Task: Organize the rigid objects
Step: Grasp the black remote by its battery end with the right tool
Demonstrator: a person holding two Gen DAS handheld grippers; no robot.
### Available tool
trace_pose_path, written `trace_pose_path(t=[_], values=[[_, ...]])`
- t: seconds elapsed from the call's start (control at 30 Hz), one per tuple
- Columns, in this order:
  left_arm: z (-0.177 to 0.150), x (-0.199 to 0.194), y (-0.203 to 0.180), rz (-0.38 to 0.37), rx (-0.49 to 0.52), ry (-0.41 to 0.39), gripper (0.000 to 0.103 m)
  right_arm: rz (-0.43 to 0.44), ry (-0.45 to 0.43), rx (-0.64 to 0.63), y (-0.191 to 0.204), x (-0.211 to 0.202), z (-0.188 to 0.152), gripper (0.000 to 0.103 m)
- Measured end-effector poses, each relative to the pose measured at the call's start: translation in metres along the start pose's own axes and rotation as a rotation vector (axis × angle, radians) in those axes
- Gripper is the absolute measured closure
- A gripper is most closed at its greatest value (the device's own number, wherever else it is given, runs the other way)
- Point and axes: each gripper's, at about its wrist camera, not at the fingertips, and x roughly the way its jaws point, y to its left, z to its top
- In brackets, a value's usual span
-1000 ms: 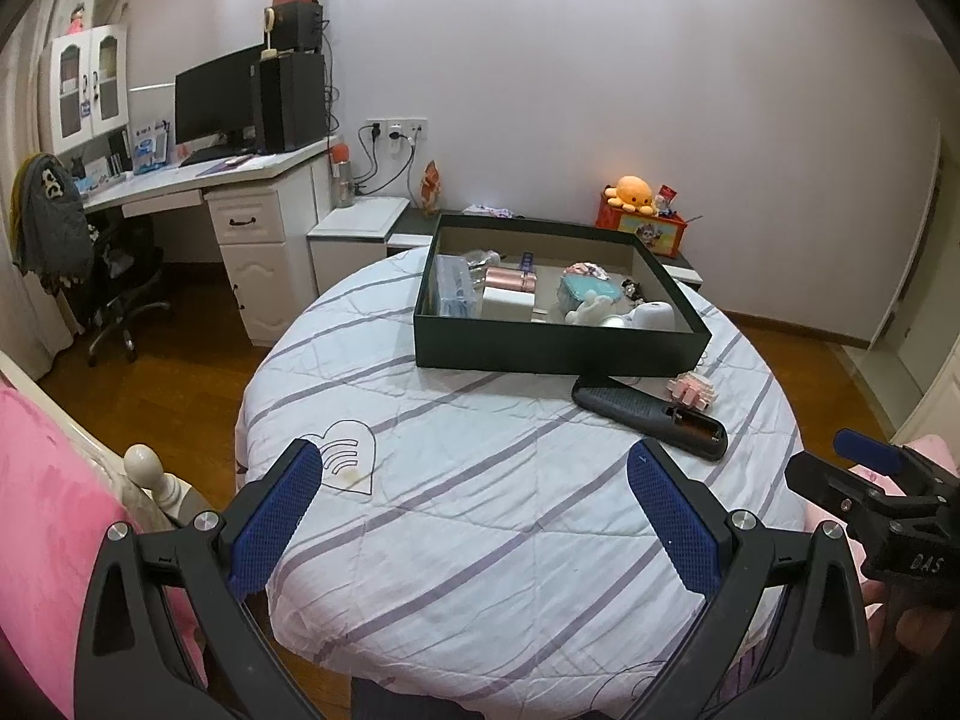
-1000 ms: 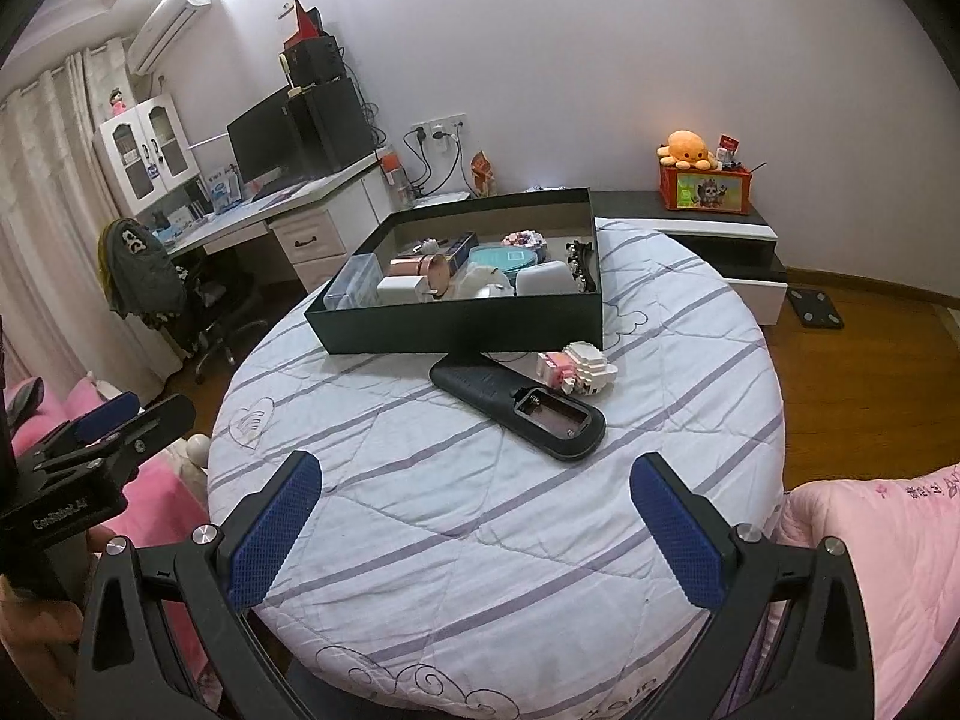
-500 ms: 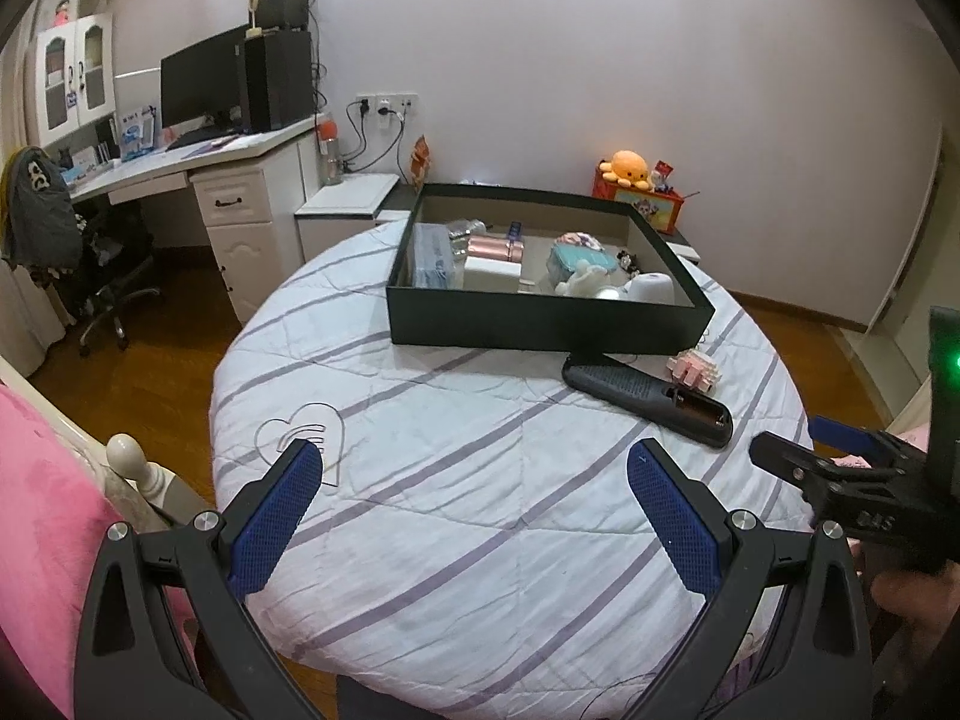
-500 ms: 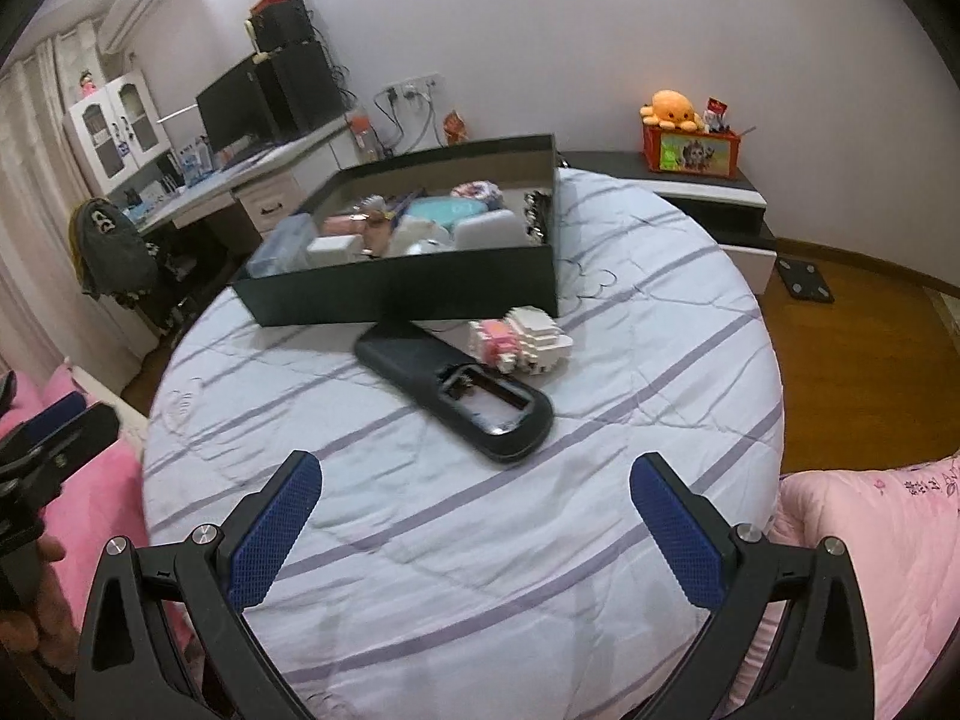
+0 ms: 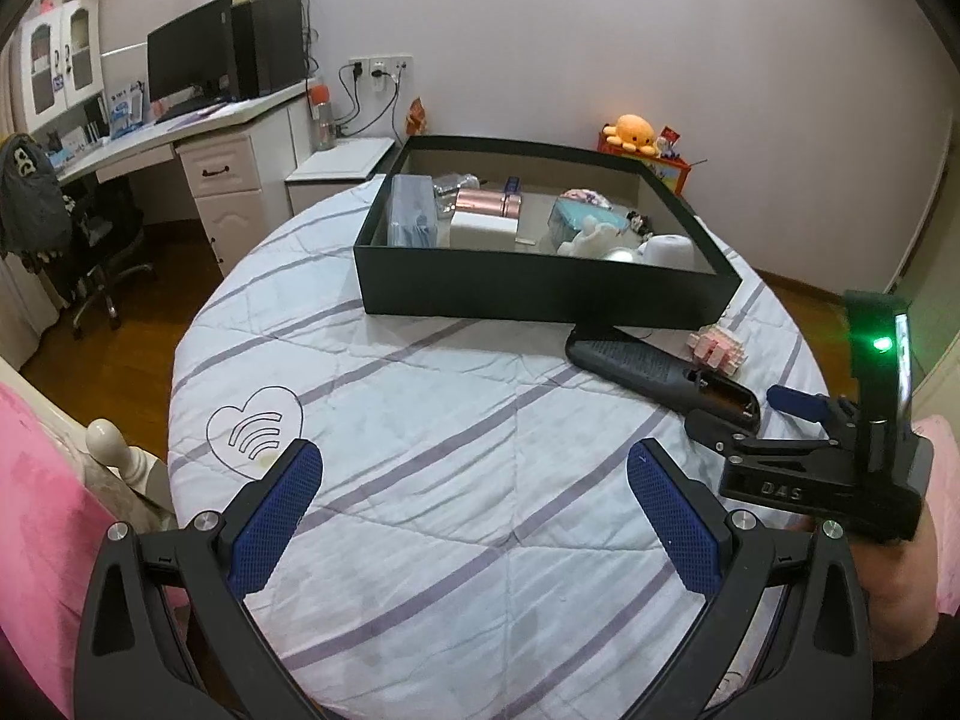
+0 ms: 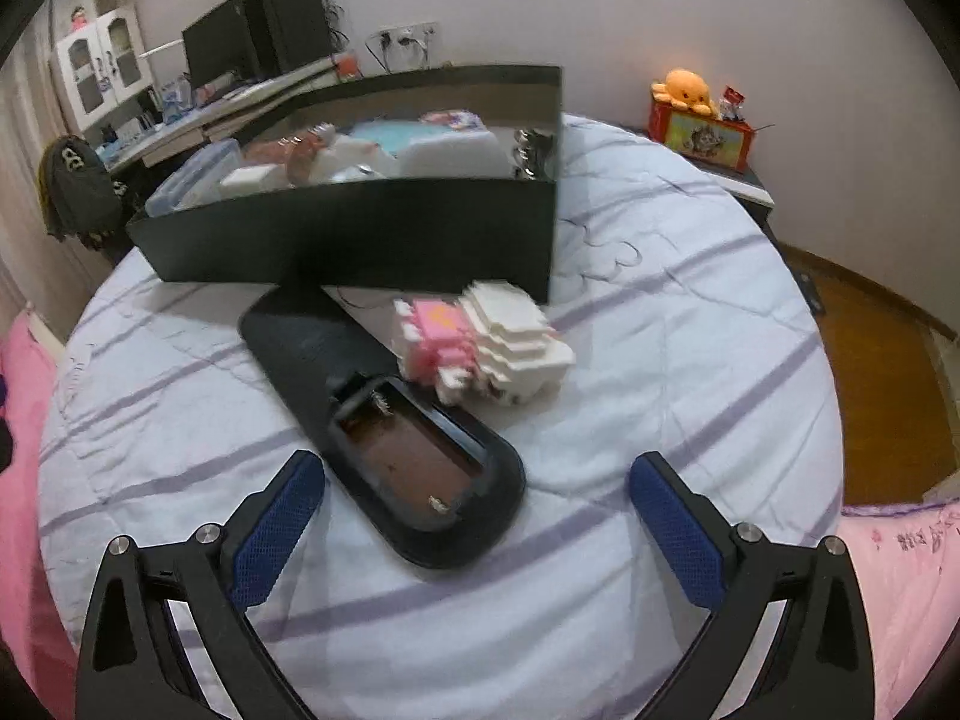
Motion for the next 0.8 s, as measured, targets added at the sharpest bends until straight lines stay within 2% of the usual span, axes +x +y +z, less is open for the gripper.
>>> trace_pose_path(t=[0.07,0.1,0.2,0.3,0.4,0.53,0.57,0.6,0.7,0.8], values=[[0.001,0.006,0.001,0.001,-0.007,0.012,0.000,0.051,-0.012,-0.003,0.004,-0.002,0.000,0.013],[0.001,0.009,0.002,-0.001,-0.012,0.020,0.000,0.057,-0.011,-0.025,0.009,-0.002,0.000,0.022],[0.002,0.015,0.001,-0.003,-0.009,0.031,0.000,0.040,0.000,-0.094,0.019,-0.001,0.000,0.026],[0.002,0.017,-0.001,-0.005,-0.001,0.031,0.000,0.086,-0.007,-0.093,0.015,-0.004,0.002,0.038],[0.003,0.019,-0.002,-0.007,-0.001,0.035,0.000,0.119,-0.008,-0.111,0.015,-0.003,0.005,0.039],[0.003,0.022,-0.004,-0.008,0.006,0.042,0.000,0.119,-0.010,-0.158,0.024,0.007,0.006,0.027],[0.003,0.022,-0.005,-0.007,0.012,0.042,0.000,0.115,-0.008,-0.184,0.028,0.007,0.005,0.027],[0.003,0.022,-0.006,-0.006,0.016,0.041,0.000,0.127,0.003,-0.220,0.034,0.005,0.005,0.029],[0.003,0.024,-0.006,0.002,0.018,0.043,0.000,0.237,0.018,-0.285,0.044,-0.007,-0.001,0.046],[0.003,0.028,-0.004,0.000,0.006,0.056,0.000,0.222,0.018,-0.304,0.052,-0.003,-0.004,0.046]])
